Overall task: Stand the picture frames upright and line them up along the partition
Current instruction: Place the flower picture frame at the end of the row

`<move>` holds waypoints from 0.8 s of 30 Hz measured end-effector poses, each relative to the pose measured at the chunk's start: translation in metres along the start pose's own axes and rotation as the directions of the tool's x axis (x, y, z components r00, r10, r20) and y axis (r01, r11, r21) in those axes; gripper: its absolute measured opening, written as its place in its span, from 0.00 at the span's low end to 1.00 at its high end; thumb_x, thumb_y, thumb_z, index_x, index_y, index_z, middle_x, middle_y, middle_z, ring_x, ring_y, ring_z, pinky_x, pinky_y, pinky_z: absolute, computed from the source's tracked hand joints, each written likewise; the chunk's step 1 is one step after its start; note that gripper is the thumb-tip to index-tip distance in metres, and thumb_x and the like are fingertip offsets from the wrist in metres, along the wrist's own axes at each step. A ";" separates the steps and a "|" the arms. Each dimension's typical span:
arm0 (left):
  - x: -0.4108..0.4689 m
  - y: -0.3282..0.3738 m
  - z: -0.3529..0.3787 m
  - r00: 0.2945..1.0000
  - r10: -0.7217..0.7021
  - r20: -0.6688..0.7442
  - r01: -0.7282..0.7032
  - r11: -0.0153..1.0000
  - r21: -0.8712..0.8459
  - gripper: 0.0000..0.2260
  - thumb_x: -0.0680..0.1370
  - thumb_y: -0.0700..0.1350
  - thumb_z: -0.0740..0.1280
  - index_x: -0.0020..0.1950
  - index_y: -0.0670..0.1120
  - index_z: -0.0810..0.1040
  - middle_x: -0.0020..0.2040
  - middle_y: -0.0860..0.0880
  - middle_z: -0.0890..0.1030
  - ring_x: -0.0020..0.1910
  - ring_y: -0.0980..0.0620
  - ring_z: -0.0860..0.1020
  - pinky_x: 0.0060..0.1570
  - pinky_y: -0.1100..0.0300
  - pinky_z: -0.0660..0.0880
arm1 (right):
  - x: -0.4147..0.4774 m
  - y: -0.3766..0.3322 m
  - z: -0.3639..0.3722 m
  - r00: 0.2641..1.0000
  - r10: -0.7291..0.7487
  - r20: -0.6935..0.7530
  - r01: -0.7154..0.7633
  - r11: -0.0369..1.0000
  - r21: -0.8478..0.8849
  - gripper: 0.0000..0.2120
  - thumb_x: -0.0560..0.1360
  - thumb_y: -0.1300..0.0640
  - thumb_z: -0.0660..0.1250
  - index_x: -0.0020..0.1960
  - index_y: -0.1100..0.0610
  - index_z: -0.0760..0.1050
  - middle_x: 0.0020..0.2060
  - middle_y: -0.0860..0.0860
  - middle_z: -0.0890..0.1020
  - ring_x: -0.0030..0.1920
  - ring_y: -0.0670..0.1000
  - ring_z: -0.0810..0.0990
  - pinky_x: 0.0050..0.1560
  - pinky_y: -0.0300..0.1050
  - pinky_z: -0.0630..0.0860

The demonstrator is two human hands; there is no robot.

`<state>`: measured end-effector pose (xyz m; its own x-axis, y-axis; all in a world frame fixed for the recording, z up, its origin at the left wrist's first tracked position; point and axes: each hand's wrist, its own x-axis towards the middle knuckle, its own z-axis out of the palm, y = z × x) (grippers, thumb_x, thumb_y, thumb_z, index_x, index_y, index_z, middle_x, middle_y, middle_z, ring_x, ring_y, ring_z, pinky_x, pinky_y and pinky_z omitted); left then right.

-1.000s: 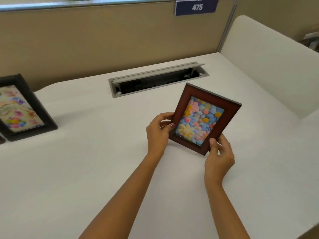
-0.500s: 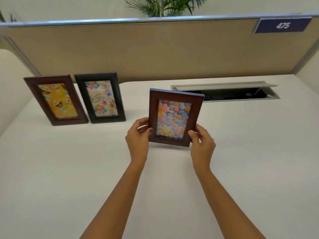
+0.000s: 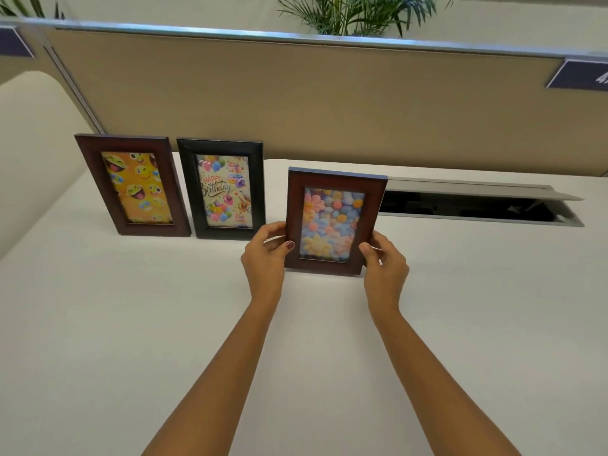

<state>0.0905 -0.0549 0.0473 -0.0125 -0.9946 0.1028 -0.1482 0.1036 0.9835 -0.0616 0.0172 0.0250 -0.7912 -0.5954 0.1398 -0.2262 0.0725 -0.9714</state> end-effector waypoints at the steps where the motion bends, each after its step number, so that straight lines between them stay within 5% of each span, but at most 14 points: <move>1: 0.003 -0.002 0.002 1.000 -0.001 0.000 0.001 1.000 -0.005 0.13 0.74 0.35 0.69 0.56 0.46 0.79 0.52 0.50 0.81 0.49 0.54 0.80 0.42 0.76 0.75 | 0.003 0.002 0.002 1.000 0.002 0.001 -0.002 1.000 -0.001 0.14 0.78 0.60 0.64 0.63 0.58 0.76 0.58 0.54 0.81 0.56 0.49 0.78 0.50 0.38 0.76; 6: 0.013 -0.010 0.008 1.000 -0.011 -0.003 0.011 0.999 -0.035 0.13 0.74 0.35 0.69 0.55 0.48 0.78 0.51 0.51 0.81 0.47 0.57 0.80 0.41 0.76 0.75 | 0.014 0.006 0.010 1.000 -0.007 0.001 0.007 1.000 -0.002 0.14 0.78 0.59 0.64 0.63 0.58 0.76 0.54 0.49 0.80 0.55 0.47 0.77 0.42 0.23 0.73; 13: 0.018 -0.020 0.009 1.000 -0.003 0.020 0.002 0.998 0.067 0.14 0.74 0.38 0.69 0.59 0.46 0.77 0.56 0.48 0.81 0.52 0.54 0.78 0.40 0.78 0.73 | 0.011 0.014 0.004 0.997 -0.018 0.075 0.021 0.999 -0.035 0.14 0.78 0.58 0.65 0.63 0.57 0.75 0.52 0.46 0.79 0.49 0.43 0.78 0.40 0.20 0.72; 18: 0.011 -0.037 0.006 0.995 0.089 -0.039 -0.077 0.965 0.252 0.24 0.69 0.43 0.75 0.63 0.48 0.73 0.62 0.47 0.75 0.56 0.52 0.73 0.56 0.60 0.74 | 0.007 0.024 0.006 0.992 0.004 0.129 0.004 0.998 -0.059 0.15 0.76 0.60 0.67 0.63 0.58 0.75 0.52 0.47 0.80 0.51 0.46 0.78 0.45 0.21 0.73; 24: 0.017 -0.050 -0.001 0.968 0.004 -0.253 0.162 0.760 0.629 0.49 0.65 0.68 0.68 0.75 0.44 0.54 0.77 0.41 0.56 0.74 0.40 0.57 0.70 0.43 0.59 | 0.016 0.020 0.022 0.993 -0.010 0.120 0.015 0.999 -0.046 0.13 0.77 0.59 0.66 0.61 0.58 0.75 0.51 0.47 0.80 0.48 0.44 0.79 0.43 0.21 0.73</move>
<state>0.0981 -0.0773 0.0004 0.2373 -0.9612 0.1406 -0.7368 -0.0838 0.6709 -0.0664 -0.0091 0.0035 -0.7152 -0.6876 0.1253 -0.2640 0.0997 -0.9594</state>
